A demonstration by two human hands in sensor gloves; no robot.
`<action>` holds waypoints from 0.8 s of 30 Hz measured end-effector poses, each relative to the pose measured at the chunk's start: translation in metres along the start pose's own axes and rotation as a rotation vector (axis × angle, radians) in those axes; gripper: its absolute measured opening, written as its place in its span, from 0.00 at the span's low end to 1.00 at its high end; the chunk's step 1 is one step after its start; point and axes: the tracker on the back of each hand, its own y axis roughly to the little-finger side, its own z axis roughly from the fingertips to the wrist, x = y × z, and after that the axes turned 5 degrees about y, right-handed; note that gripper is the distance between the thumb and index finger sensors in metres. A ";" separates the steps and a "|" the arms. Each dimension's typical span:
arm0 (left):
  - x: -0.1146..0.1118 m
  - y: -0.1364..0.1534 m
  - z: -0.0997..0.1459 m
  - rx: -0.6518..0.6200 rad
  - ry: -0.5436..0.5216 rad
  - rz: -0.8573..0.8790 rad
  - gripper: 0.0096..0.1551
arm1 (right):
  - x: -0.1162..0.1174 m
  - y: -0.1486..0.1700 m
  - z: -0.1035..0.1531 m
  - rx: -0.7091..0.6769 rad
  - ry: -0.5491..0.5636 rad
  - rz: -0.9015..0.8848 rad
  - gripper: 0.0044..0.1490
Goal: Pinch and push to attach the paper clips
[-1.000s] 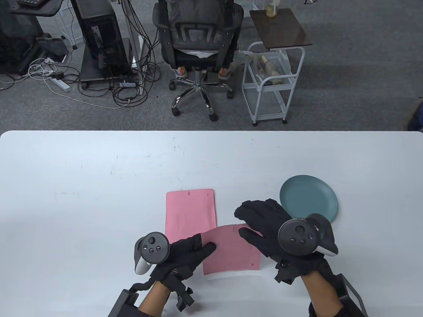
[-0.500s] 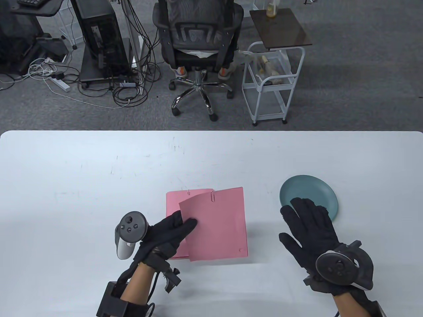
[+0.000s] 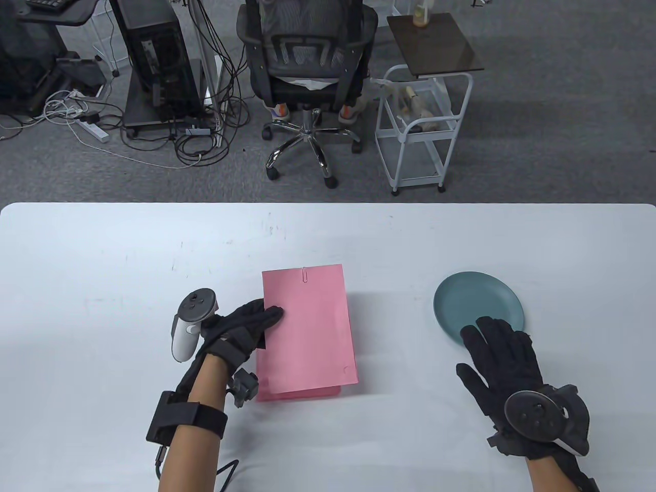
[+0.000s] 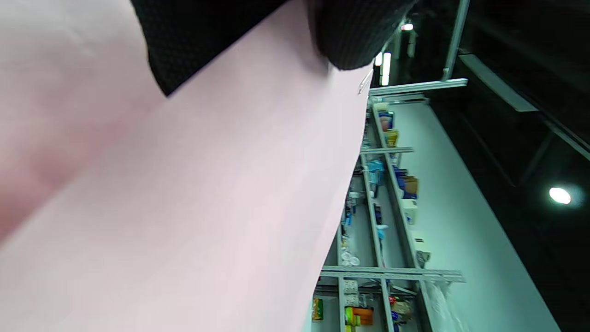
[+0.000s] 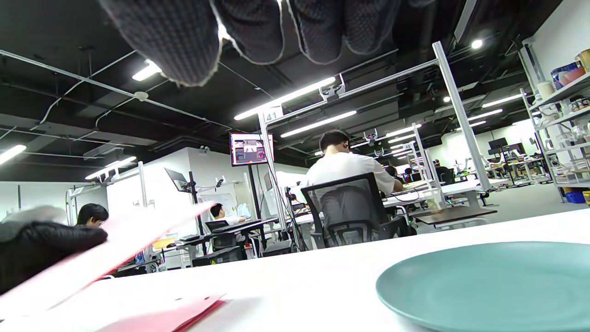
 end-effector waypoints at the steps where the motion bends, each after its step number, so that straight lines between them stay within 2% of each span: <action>1: 0.004 0.005 -0.003 0.026 -0.004 0.007 0.26 | -0.001 0.000 -0.001 0.001 0.003 -0.011 0.42; 6: 0.015 0.012 -0.006 0.115 -0.025 -0.022 0.26 | -0.002 -0.003 0.000 -0.011 0.001 -0.006 0.41; 13: 0.018 0.019 -0.011 0.197 -0.006 -0.072 0.26 | -0.002 -0.004 -0.001 -0.015 -0.024 0.008 0.41; 24: 0.021 0.024 -0.015 0.243 -0.017 -0.091 0.27 | -0.001 -0.003 -0.001 -0.009 -0.037 0.011 0.41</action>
